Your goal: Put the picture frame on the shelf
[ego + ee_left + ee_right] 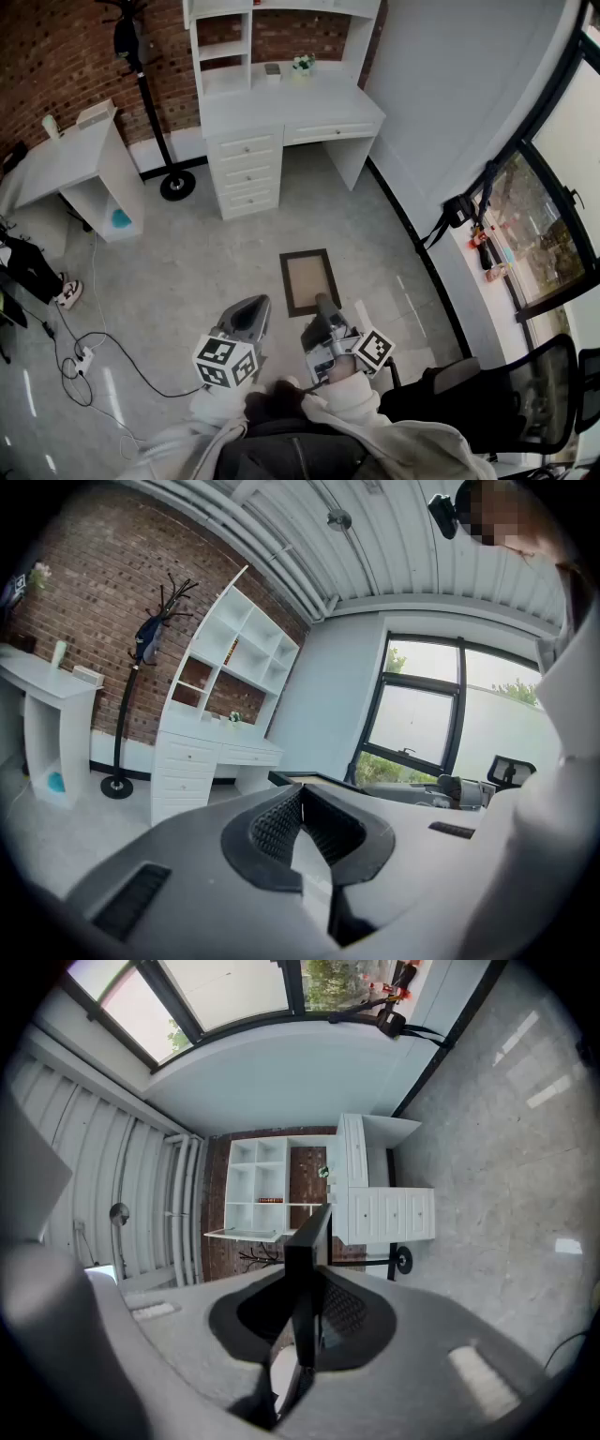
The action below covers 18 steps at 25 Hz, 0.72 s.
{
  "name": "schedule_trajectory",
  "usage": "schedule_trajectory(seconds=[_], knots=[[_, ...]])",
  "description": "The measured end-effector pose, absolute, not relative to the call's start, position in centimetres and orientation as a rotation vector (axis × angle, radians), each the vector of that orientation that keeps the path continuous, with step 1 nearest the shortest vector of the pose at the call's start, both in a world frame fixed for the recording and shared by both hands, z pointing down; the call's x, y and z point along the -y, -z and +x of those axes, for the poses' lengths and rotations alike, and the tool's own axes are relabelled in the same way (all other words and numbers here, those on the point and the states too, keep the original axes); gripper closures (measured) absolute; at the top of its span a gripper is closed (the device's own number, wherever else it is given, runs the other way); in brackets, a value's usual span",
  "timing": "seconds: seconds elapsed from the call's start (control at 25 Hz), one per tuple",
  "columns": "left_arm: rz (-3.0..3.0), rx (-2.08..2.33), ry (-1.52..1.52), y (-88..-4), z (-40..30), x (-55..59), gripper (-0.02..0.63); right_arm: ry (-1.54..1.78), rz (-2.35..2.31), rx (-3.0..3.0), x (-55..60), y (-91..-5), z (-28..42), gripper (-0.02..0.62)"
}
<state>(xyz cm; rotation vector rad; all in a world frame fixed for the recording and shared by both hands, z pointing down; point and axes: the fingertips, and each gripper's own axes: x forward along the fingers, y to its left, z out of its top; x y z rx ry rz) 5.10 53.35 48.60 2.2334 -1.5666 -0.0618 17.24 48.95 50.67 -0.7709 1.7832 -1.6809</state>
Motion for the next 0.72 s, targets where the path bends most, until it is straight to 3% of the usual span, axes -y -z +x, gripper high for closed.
schedule_trajectory(seconds=[0.72], knots=[[2.299, 1.524, 0.059, -48.4, 8.0, -53.9, 0.601, 1.588, -0.772, -1.842, -50.0, -49.5, 19.2, 0.545]])
